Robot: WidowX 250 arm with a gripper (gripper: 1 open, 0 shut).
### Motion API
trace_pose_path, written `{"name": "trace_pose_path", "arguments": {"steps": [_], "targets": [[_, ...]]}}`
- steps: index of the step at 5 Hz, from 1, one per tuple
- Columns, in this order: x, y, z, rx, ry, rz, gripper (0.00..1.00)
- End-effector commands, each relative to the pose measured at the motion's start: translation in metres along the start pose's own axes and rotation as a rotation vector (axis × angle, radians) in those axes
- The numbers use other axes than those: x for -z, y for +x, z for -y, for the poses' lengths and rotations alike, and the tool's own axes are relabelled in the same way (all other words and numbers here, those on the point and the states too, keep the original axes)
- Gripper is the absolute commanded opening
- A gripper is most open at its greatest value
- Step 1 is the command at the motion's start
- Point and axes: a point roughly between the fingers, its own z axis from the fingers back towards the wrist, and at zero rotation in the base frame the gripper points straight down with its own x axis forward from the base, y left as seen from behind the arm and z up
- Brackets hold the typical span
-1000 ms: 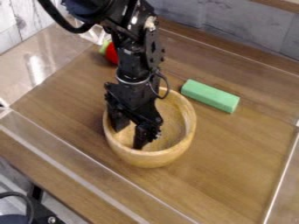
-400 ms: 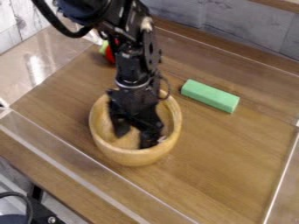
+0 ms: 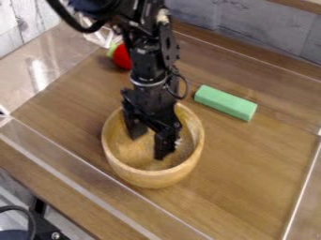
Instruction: Remove the green stick from the brown bowl and put it on the table
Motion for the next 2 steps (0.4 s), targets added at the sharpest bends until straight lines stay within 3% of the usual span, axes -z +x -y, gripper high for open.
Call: {"name": "trace_pose_path", "arguments": {"steps": [1,2], "targets": [[-0.0068,0.0211,-0.0014,-0.020,0.033,0.043,1.00],[-0.0069,0.0278,0.0012,-0.040,0.053,0.044,1.00]]}}
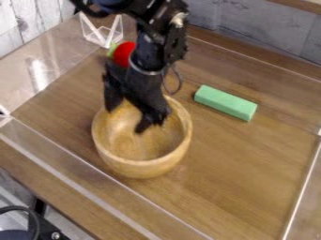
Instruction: Remove the green stick from the brown bowl and put it on the table
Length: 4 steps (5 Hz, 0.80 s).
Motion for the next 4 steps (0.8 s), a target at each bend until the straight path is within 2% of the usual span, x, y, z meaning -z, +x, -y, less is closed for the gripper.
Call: {"name": "trace_pose_path", "arguments": {"steps": [1,3,4], "targets": [[-0.001,0.011,0.004,-0.005,0.018,0.041,1.00],[-0.018,0.012,0.027,-0.134,-0.103,0.052,1.00],[-0.025,0.014,0.030,-0.195,-0.153,0.057,1.00]]}}
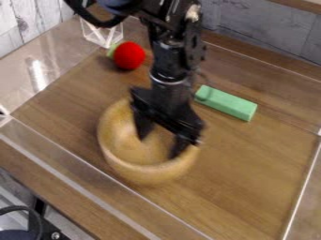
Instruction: Remove the green stick from the brown bowl and put it on the table
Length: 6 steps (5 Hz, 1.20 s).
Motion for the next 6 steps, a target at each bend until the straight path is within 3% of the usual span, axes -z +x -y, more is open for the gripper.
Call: {"name": "trace_pose_path", "arguments": {"steps": [1,2,4,6], "targets": [[-0.004,0.019,-0.015,-0.030,-0.014,0.048,1.00],[0.003,0.023,-0.030,-0.030,0.002,0.047,1.00],[-0.002,0.032,-0.039,0.027,0.010,0.013,1.00],[-0.006,0.029,-0.058,0.075,0.008,-0.026,1.00]]}}
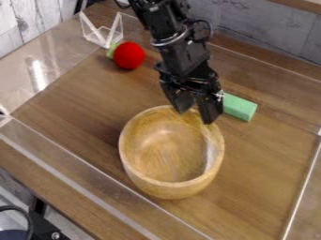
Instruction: Remove the green stick from the brown bowl and put it on the table
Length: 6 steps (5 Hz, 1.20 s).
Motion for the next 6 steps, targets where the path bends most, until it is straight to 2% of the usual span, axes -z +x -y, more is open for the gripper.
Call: {"name": "trace_pose_path", "arguments": {"steps": [1,2,4,6], "targets": [[-0.003,0.006,-0.004,0.064,-0.017,0.018,1.00],[0.002,-0.004,-0.004,0.118,-0.044,-0.008,1.00],[0.014,0.001,-0.011,0.090,-0.008,-0.053,1.00],[0.009,-0.008,-0.020,0.066,0.032,-0.096,1.00]]}}
